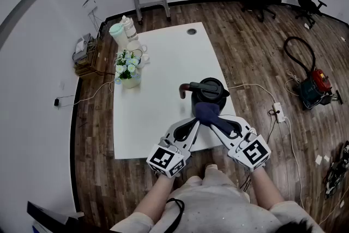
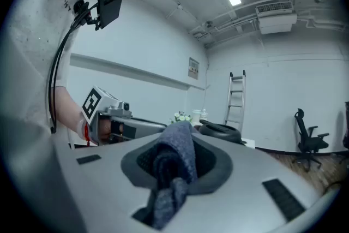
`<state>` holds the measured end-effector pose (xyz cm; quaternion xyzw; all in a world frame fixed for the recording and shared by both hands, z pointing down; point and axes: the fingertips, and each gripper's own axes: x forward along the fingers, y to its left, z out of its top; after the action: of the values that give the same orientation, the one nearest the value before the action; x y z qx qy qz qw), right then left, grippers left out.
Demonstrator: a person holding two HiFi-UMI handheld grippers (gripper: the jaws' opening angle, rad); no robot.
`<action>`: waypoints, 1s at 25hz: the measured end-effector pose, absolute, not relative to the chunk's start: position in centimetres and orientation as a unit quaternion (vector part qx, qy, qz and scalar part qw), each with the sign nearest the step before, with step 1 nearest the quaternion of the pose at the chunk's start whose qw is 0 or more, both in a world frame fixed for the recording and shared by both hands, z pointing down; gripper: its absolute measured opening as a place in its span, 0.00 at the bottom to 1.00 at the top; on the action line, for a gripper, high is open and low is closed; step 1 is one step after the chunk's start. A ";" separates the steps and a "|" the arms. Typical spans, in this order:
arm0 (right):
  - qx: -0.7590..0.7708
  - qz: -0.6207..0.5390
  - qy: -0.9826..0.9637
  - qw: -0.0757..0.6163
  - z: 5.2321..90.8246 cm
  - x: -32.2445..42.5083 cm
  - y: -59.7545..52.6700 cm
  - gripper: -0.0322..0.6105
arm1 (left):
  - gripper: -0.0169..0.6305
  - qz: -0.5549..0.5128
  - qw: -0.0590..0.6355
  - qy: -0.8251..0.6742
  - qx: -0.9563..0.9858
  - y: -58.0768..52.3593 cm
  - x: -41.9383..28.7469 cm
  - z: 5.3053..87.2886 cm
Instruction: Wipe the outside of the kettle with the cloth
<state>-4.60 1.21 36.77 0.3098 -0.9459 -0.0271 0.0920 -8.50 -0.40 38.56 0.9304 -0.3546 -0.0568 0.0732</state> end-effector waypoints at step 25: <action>0.278 0.080 -0.938 0.191 51.7 -3.8 -1.3 0.16 | 0.04 -0.033 0.265 -0.462 0.846 -2.1 -8.4 52.7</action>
<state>-3.77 -1.26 51.68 0.2777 -0.9381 0.0796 0.1913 -8.40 -2.15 52.65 0.8460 -0.4617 -0.0331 0.2646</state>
